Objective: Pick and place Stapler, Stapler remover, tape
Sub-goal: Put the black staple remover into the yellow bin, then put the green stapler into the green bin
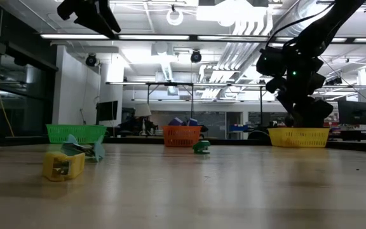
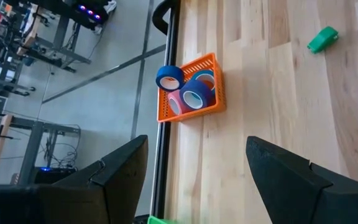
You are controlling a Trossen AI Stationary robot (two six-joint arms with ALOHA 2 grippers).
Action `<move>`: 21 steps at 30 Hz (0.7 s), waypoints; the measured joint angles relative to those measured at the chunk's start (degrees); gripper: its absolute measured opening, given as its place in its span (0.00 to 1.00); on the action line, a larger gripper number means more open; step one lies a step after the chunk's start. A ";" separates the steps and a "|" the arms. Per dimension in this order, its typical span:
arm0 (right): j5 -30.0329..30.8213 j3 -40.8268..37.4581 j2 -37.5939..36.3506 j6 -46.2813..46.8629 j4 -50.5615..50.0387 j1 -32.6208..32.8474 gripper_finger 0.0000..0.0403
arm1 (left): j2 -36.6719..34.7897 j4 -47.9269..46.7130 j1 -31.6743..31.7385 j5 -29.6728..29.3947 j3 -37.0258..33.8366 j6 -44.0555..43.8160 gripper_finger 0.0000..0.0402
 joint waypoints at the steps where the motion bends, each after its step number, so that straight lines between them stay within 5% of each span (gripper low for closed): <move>1: -0.54 0.00 0.01 -0.15 0.25 -0.44 0.34 | 0.00 -0.08 0.00 0.00 0.00 -0.01 0.67; 6: -2.42 0.02 0.00 -0.01 1.33 -1.52 0.46 | 0.00 -0.08 0.00 -0.02 0.00 0.00 0.67; 14: -3.79 0.02 0.00 -0.80 3.16 -1.11 0.49 | 0.00 0.01 0.02 -1.20 0.00 -0.73 0.67; 21: -4.08 0.02 0.01 -17.03 13.88 0.87 0.49 | 0.00 0.59 0.02 -1.77 0.00 -1.89 0.67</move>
